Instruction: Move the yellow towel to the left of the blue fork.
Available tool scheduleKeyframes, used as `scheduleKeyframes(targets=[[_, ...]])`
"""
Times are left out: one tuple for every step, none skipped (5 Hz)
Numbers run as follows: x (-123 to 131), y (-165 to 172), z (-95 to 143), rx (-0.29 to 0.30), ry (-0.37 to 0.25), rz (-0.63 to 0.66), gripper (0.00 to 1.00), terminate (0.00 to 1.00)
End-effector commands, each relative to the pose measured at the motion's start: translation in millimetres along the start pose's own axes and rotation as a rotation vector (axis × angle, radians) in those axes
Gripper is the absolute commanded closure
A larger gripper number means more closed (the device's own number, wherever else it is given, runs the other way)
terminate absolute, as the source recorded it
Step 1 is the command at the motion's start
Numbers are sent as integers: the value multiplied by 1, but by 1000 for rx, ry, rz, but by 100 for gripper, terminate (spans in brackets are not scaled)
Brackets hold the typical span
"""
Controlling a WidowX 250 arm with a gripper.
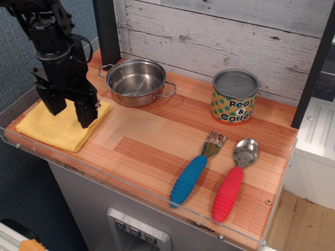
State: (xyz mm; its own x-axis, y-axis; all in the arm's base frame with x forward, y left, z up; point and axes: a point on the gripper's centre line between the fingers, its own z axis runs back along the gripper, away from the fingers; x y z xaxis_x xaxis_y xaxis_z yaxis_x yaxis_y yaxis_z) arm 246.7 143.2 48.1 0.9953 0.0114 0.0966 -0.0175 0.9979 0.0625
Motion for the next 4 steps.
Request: scheduleKeyframes(targets=[[8, 34, 5, 51, -24, 60, 100, 0], [8, 40, 4, 70, -37, 53, 100, 0], [11, 42, 0, 98, -50, 26, 100, 0], [13, 43, -10, 124, -48, 29, 100, 0]])
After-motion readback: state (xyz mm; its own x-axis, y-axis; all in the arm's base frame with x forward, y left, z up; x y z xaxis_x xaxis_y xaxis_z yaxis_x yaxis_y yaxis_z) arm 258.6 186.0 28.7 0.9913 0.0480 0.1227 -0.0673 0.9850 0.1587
